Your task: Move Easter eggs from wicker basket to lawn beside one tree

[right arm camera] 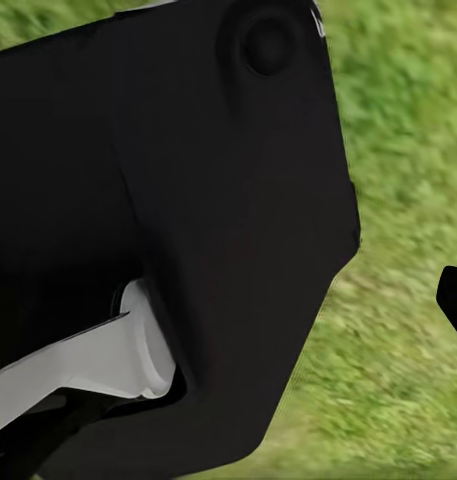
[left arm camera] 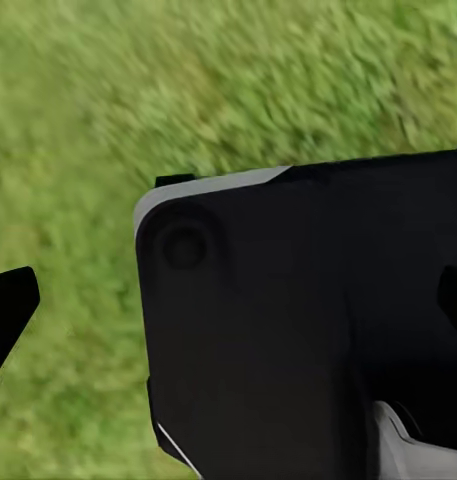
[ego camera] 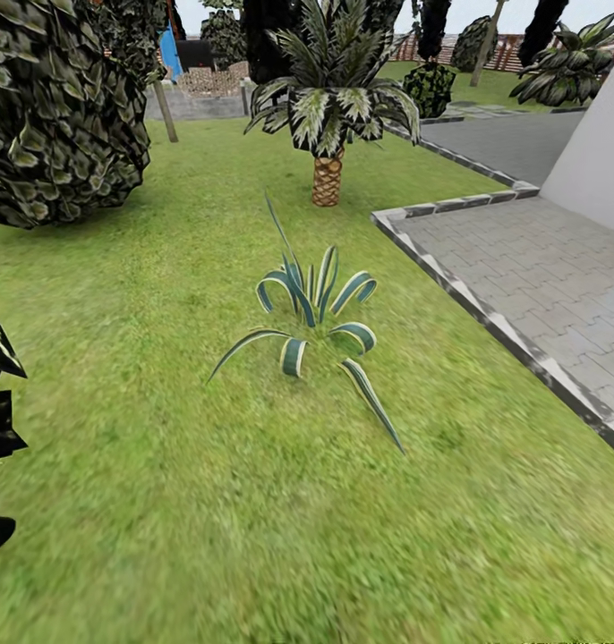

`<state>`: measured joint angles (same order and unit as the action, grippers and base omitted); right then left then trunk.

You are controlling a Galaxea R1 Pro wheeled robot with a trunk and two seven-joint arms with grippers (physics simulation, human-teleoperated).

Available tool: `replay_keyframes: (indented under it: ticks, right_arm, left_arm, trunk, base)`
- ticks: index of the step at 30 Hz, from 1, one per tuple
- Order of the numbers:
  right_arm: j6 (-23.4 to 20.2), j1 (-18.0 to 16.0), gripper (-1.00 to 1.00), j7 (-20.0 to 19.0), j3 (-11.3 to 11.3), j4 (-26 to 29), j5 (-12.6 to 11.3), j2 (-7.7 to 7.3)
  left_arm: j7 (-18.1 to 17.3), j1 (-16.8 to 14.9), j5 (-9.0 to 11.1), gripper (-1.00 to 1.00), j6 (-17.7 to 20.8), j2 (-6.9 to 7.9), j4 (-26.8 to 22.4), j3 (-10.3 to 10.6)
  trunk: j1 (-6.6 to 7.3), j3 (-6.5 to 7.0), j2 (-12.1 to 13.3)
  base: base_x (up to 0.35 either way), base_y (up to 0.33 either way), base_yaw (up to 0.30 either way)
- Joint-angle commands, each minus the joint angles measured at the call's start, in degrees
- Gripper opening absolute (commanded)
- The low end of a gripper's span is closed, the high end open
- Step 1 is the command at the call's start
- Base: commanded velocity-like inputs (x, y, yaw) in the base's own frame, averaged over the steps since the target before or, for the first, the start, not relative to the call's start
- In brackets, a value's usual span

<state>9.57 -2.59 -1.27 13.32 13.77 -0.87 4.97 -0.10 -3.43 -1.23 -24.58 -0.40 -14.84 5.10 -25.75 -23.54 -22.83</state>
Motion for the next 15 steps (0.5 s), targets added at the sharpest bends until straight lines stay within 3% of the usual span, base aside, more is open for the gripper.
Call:
replay_keyframes:
  ticks: [1, 10, 15]
  right_arm:
    - [0.19, -0.03, 1.00, -0.12, 0.25, -0.03, -0.09, 0.03]
    - [0.19, -0.04, 1.00, -0.09, 0.15, -0.12, -0.03, 0.04]
    - [0.19, -0.04, 1.00, -0.12, -0.02, -0.17, -0.02, 0.04]
  left_arm:
    - [0.01, -0.04, -0.13, 1.00, -0.19, 0.00, 0.06, 0.08]
    - [0.00, -0.08, -0.21, 1.00, -0.28, 0.04, 0.14, 0.13]
    - [-0.02, -0.09, -0.25, 1.00, -0.29, 0.04, 0.15, 0.16]
  trunk:
    - [-0.03, -0.12, -0.08]
    - [-0.03, -0.22, -0.08]
    - [-0.03, -0.20, -0.08]
  base:
    - [0.053, 0.080, -0.053]
    - [0.020, 0.031, -0.033]
    - [0.004, 0.006, -0.167]
